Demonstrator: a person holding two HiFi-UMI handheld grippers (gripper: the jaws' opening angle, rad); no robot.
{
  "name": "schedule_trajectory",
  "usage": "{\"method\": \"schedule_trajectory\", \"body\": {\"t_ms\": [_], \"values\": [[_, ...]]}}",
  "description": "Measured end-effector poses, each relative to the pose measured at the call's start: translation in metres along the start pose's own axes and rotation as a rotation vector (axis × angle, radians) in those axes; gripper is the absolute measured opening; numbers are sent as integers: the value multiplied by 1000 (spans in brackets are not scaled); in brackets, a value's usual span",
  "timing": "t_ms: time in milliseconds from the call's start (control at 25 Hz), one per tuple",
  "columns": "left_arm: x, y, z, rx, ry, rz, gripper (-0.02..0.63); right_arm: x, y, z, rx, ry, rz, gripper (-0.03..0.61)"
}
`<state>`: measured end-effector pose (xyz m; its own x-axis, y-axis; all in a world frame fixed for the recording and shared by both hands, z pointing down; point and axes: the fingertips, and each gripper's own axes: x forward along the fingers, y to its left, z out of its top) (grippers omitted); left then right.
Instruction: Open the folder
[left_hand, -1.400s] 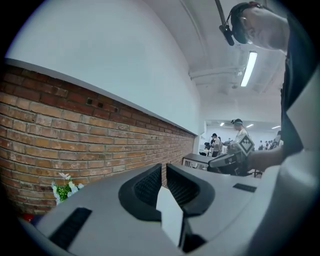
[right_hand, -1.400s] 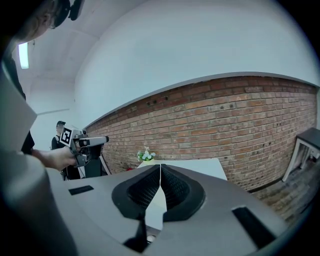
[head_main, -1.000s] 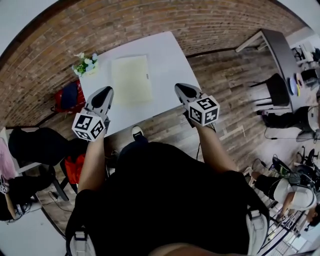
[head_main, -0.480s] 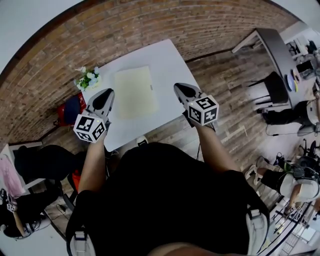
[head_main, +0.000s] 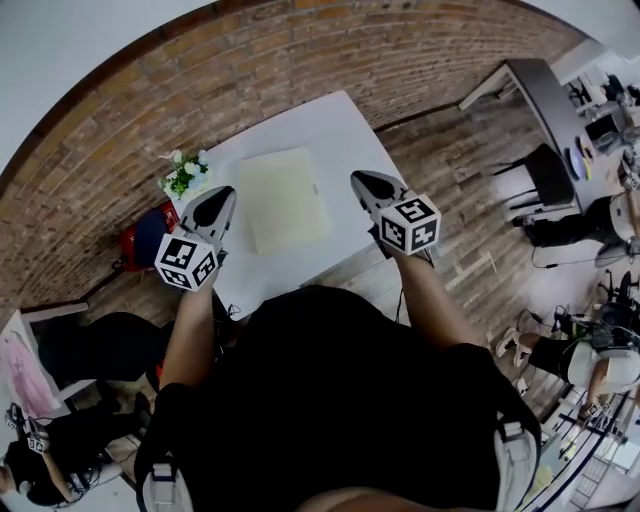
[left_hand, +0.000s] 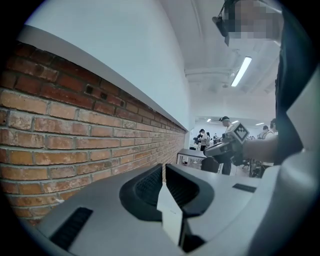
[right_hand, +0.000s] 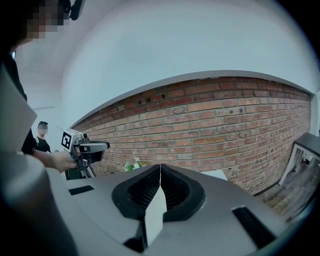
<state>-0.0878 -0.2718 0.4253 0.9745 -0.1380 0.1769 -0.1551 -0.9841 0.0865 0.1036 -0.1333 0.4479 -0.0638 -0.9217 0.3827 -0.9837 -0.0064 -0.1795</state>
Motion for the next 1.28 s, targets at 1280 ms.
{"method": "schedule_trajectory", "body": {"t_ms": [1280], "values": [[16, -1, -10, 7, 35, 150, 28, 42, -29, 24, -72, 34, 163, 28]]}}
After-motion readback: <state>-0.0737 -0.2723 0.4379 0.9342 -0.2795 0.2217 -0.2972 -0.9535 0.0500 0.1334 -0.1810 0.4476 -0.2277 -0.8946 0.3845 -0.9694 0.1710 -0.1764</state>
